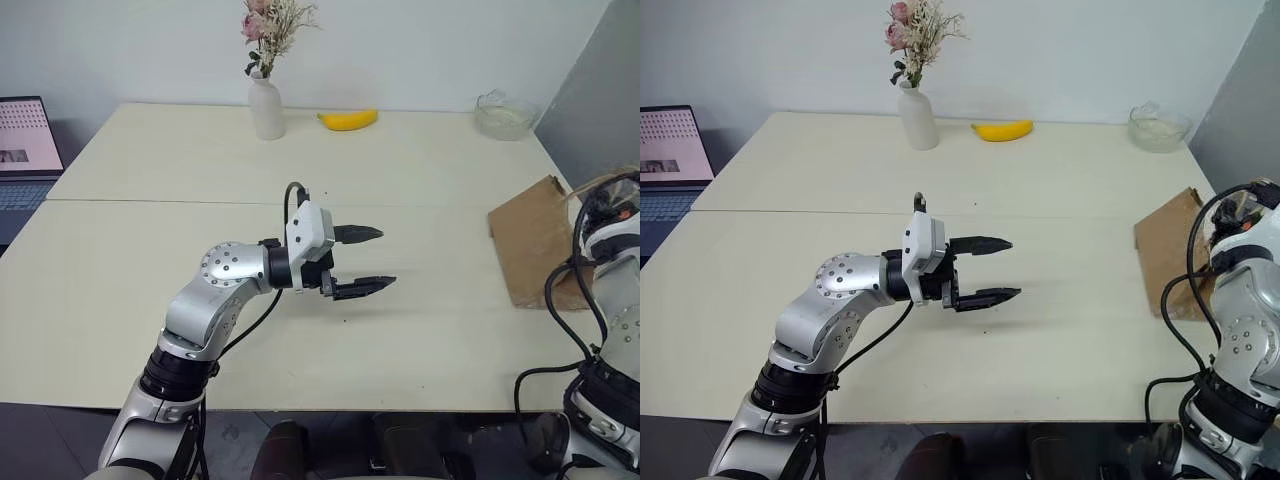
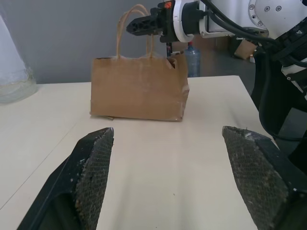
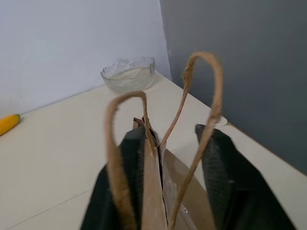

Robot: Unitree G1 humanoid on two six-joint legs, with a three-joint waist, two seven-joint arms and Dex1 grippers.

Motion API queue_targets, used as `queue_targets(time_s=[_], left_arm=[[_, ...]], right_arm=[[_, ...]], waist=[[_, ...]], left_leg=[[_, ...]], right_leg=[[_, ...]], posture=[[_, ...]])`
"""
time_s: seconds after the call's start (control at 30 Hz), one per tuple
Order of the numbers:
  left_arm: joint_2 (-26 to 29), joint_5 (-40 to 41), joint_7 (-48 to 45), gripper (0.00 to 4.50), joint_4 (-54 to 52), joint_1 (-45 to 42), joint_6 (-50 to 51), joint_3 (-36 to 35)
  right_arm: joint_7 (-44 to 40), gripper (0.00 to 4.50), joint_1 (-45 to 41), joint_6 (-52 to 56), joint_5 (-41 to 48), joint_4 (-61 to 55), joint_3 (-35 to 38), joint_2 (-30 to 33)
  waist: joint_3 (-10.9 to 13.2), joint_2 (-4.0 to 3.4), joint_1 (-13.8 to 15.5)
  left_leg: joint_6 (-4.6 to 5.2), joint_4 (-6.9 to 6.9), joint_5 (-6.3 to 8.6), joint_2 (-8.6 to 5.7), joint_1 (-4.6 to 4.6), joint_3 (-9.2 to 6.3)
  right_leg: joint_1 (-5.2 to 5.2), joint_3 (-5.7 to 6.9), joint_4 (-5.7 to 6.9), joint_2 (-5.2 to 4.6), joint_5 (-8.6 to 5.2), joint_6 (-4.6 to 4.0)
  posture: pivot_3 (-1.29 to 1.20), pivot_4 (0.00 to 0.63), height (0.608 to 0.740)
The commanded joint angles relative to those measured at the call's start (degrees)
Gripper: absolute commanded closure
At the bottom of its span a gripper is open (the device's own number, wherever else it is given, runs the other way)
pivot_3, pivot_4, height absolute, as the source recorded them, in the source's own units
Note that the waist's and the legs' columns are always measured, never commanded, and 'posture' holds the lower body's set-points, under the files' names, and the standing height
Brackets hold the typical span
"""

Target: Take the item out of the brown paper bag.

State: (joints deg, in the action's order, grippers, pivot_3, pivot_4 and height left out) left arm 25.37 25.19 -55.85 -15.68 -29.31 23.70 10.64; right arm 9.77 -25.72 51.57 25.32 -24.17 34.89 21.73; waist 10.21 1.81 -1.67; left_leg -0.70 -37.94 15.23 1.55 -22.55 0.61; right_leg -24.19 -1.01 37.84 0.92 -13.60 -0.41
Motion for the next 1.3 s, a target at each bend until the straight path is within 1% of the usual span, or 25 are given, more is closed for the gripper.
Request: queue_targets(time_s=[0.03,0.07,0.13,0.2,0.3,0.33,0.43,0.53,0.67,0.77,0.87,0.93,1.03,1.17,1.3], left_arm=[[-0.1,1.6,0.8,0.71,-2.1,-1.2,0.6,-1.8],[0.0,1.8,1.1,0.71,-2.1,-1.2,0.8,-2.0],[0.5,2.3,1.9,0.71,-2.3,-0.9,1.7,-2.9],[0.8,2.6,2.5,0.71,-2.6,-0.5,2.2,-3.7],[1.0,4.2,5.9,0.71,-4.6,1.5,5.0,-6.7],[1.2,4.6,6.7,0.71,-5.3,2.0,5.8,-7.3],[1.5,5.9,9.6,0.71,-8.2,4.5,8.0,-9.3],[2.0,6.2,12.9,0.71,-12.0,7.8,9.8,-10.9],[2.1,7.2,17.3,0.71,-16.2,12.8,11.9,-13.6],[2.1,7.6,20.9,0.71,-19.9,18.6,13.3,-15.8],[0.8,7.5,25.2,0.71,-22.6,23.0,13.6,-18.3],[-0.6,7.0,29.0,0.71,-25.2,27.2,13.6,-20.1],[-1.2,6.0,31.7,0.71,-27.8,31.8,12.7,-21.8],[-2.7,5.2,36.5,0.71,-30.0,35.5,11.8,-25.2],[-3.1,5.3,38.6,0.71,-31.1,37.2,11.5,-27.6]], right_arm=[[-2.8,4.25,0.6,-1.3,-2.0,-0.8,-2.6,4.0],[-3.9,4.48,1.0,-1.5,-2.7,-0.6,-3.9,5.5],[-8.0,4.48,2.2,-3.6,-5.3,0.6,-7.8,10.3],[-10.5,4.48,2.5,-5.2,-6.6,1.7,-10.1,12.9],[-18.4,4.48,-0.3,-11.8,-10.6,6.1,-16.8,20.4],[-20.2,4.48,-1.2,-13.6,-11.6,7.3,-18.3,22.0],[-24.6,4.48,-5.4,-19.0,-14.3,11.8,-22.8,25.0],[-28.6,4.48,-11.4,-24.6,-16.8,18.0,-26.7,26.0],[-31.7,4.48,-20.4,-28.6,-18.0,26.1,-30.2,23.0],[-33.0,4.48,-27.3,-29.6,-17.4,31.4,-32.2,17.8],[-33.7,4.48,-32.1,-32.4,-18.3,35.9,-34.2,12.7],[-34.4,4.48,-35.5,-35.6,-18.7,40.7,-36.2,8.1],[-35.6,4.48,-39.6,-39.9,-19.6,47.7,-38.3,2.2],[-36.6,4.48,-45.2,-45.8,-21.0,59.0,-39.8,-4.9],[-36.0,4.48,-50.0,-50.3,-22.1,69.3,-39.9,-9.8]], waist=[[0.0,0.00,0.0],[0.0,-0.01,0.0],[0.0,-0.04,0.0],[0.0,-0.06,-0.1],[0.1,-0.10,-0.2],[0.1,-0.13,-0.2],[0.1,-0.14,-0.3],[0.1,-0.14,-0.1],[0.1,-0.14,-0.2],[0.1,-0.15,-0.2],[0.1,-0.16,-0.1],[0.1,-0.16,-0.2],[0.1,-0.17,-0.1],[0.2,-0.18,0.0],[0.2,-0.18,0.1]], left_leg=[[0.00,0.00,0.00,0.00,0.01,-0.01],[0.00,0.00,0.00,0.01,0.01,-0.03],[0.00,0.00,0.00,0.01,0.01,-0.02],[0.00,0.00,0.00,0.00,0.00,0.00],[0.00,0.00,0.00,0.00,0.02,0.02],[0.00,0.01,0.00,0.01,0.03,0.02],[0.00,-0.01,0.00,0.05,0.05,0.02],[0.00,0.01,0.00,0.06,0.06,0.00],[0.00,0.00,0.00,0.06,0.05,0.04],[0.00,0.00,0.00,0.09,0.06,0.05],[-0.01,0.00,0.00,0.13,0.07,0.03],[-0.01,0.00,0.00,0.14,0.05,-0.02],[-0.01,-0.02,0.00,0.13,0.06,0.02],[-0.01,-0.03,0.00,0.12,0.06,0.03],[-0.01,-0.03,0.00,0.11,0.02,-0.02]], right_leg=[[0.01,0.01,0.00,0.00,0.00,0.00],[0.01,0.02,0.00,0.00,0.00,0.00],[0.00,0.02,0.00,0.00,0.00,0.00],[0.00,0.01,-0.03,0.00,0.00,0.00],[0.00,-0.01,-0.02,0.00,0.00,0.00],[0.00,0.00,-0.02,0.00,0.00,0.00],[0.00,-0.01,-0.01,0.00,0.00,0.00],[0.00,0.01,0.00,0.00,0.00,0.00],[0.00,-0.03,-0.02,-0.01,0.00,0.00],[0.00,-0.05,-0.02,-0.04,0.00,-0.01],[-0.02,-0.05,0.02,-0.04,0.01,-0.03],[-0.03,0.01,0.04,-0.04,0.01,-0.04],[-0.04,-0.02,0.06,-0.09,0.01,-0.05],[-0.04,-0.01,0.09,-0.12,0.04,-0.10],[-0.03,0.05,0.06,-0.13,0.11,-0.23]], posture=[[0.00,0.150,0.740],[0.00,0.150,0.740],[0.00,0.150,0.740],[0.00,0.150,0.740],[0.00,0.150,0.740],[0.00,0.150,0.740],[0.00,0.150,0.740],[0.00,0.150,0.740],[0.00,0.150,0.740],[0.00,0.150,0.740],[0.00,0.150,0.740],[0.00,0.150,0.740],[0.00,0.150,0.740],[0.00,0.150,0.740],[0.00,0.150,0.740]])
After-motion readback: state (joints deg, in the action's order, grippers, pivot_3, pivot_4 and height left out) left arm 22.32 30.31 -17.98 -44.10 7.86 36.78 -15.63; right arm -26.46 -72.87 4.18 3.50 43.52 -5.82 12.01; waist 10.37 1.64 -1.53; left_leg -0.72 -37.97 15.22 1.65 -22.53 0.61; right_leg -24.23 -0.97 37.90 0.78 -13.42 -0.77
